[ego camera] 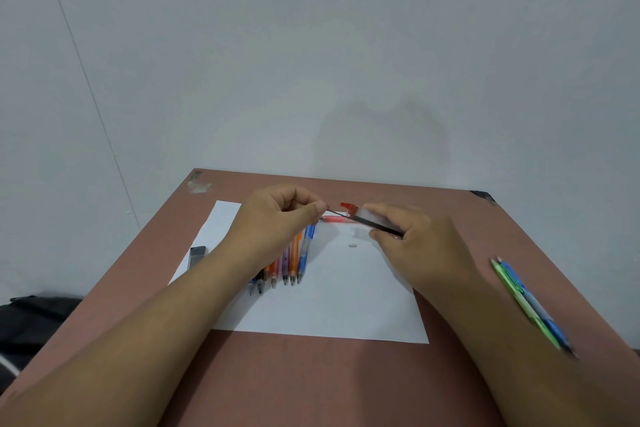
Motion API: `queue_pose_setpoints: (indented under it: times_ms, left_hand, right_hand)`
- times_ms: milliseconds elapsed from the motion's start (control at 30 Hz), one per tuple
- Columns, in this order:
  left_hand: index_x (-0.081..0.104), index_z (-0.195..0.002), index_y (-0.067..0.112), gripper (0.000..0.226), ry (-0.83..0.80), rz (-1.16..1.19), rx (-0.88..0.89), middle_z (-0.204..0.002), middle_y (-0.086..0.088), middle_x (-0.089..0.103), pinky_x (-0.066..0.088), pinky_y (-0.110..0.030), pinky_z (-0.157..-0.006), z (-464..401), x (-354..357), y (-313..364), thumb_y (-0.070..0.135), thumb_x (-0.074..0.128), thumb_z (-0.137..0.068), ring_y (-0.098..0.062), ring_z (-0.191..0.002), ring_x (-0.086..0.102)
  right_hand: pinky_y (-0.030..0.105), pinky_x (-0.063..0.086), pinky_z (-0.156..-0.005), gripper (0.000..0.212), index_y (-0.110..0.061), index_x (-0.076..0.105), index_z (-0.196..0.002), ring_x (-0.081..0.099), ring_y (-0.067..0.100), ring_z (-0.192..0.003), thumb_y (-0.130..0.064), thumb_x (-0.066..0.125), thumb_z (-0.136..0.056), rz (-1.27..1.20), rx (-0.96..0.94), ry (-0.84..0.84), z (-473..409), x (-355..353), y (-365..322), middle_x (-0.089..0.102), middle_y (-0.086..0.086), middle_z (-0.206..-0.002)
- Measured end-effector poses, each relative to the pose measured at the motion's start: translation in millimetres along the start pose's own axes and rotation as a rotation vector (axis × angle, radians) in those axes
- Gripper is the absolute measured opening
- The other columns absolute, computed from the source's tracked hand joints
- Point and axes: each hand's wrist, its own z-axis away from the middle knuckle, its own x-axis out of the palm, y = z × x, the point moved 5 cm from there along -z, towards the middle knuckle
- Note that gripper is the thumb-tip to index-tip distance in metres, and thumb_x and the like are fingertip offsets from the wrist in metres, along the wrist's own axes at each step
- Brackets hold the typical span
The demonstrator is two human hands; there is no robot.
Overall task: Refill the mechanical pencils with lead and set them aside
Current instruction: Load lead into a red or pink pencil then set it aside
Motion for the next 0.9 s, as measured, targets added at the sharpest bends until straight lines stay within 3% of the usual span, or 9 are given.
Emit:
queue_pose_setpoints:
  times_ms: [300,533,833,900]
  left_hand:
    - [0.076,-0.085,0.026,0.009,0.021,-0.032,0.029,-0.079,0.011,0.075,0.052,-0.015,-0.063,-2.7,-1.1,0.1,0.028,0.071,-0.093,-0.008,-0.067,0.059]
    - [0.076,-0.086,0.024,0.011,0.083,0.003,0.044,-0.078,0.013,0.075,0.048,-0.009,-0.057,-4.3,-5.6,1.3,0.022,0.069,-0.094,0.003,-0.055,0.055]
    - [0.075,-0.087,0.026,0.015,0.055,-0.039,0.075,-0.080,0.013,0.074,0.052,-0.012,-0.062,-2.3,-2.4,1.6,0.028,0.065,-0.097,-0.013,-0.064,0.059]
    - [0.075,-0.088,0.029,0.016,0.044,-0.058,0.077,-0.082,0.015,0.075,0.054,-0.012,-0.062,-1.3,-1.3,1.5,0.031,0.063,-0.098,-0.013,-0.075,0.065]
  right_hand:
    - [0.028,0.051,-0.096,0.040,-0.041,0.070,-0.125,0.062,0.006,-0.107,-0.019,0.073,-0.091,-0.017,-0.008,0.014,-0.1,-0.4,-0.2,0.071,-0.022,-0.114]
    - [0.035,0.053,-0.094,0.039,-0.041,0.071,-0.122,0.065,0.008,-0.104,-0.018,0.074,-0.090,-0.045,0.001,0.018,-0.2,-0.3,0.2,0.073,-0.019,-0.110]
    - [0.029,0.053,-0.091,0.039,-0.045,0.070,-0.120,0.064,0.002,-0.100,-0.019,0.073,-0.090,-0.064,0.010,0.005,1.0,-1.9,-2.4,0.071,-0.023,-0.106]
    - [0.028,0.053,-0.090,0.039,-0.045,0.070,-0.120,0.063,0.001,-0.099,-0.020,0.073,-0.090,-0.066,0.009,0.002,1.2,-2.5,-3.0,0.071,-0.024,-0.106]
